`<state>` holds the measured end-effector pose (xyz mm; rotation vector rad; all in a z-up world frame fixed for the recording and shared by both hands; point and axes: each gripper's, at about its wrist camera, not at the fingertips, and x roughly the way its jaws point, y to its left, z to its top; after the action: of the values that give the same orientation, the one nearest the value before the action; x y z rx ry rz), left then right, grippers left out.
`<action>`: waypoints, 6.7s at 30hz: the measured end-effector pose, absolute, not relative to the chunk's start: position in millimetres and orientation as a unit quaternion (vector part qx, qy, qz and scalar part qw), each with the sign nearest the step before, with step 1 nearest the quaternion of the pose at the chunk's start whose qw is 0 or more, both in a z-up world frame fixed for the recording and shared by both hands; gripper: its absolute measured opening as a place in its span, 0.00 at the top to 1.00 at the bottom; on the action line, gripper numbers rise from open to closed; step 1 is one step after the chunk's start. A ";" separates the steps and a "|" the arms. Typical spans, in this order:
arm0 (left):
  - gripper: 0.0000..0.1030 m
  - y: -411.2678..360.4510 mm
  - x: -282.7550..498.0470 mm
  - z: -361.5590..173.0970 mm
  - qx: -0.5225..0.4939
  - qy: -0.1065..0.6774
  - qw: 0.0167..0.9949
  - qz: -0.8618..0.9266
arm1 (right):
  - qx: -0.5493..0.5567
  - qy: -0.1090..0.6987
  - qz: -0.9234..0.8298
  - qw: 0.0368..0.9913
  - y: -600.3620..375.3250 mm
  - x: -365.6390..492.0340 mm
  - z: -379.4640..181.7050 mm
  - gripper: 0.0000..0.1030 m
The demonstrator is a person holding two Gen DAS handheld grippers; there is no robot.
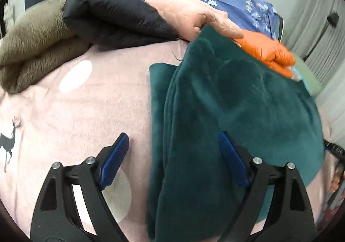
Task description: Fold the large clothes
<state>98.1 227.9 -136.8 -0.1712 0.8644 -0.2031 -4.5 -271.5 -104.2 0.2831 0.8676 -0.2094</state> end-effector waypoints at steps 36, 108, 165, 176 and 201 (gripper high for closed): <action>0.14 249.8 155.6 -124.4 -0.112 0.448 0.871 -0.168 | -0.017 0.406 0.075 0.911 -114.5 49.2 -65.4 0.40; 0.84 143.2 193.9 17.5 -0.139 0.311 0.842 -0.418 | -0.022 0.195 0.196 0.961 -47.6 -22.1 18.6 0.77; 0.72 -223.3 155.3 -80.9 0.343 0.344 0.789 -0.376 | 0.352 0.325 -0.020 0.878 -361.5 -62.1 -146.0 0.55; 0.70 -222.6 182.3 -90.7 0.281 0.386 0.780 -0.404 | 0.326 0.346 -0.017 0.879 -375.4 -72.7 -119.6 0.39; 0.71 -234.4 178.0 -88.1 0.297 0.375 0.786 -0.392 | 0.220 0.379 -0.056 0.897 -371.6 96.5 -110.6 0.94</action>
<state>178.0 -234.4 -88.1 0.6409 0.8082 -0.8449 96.5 -371.6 -110.6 0.4568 0.7844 -0.1166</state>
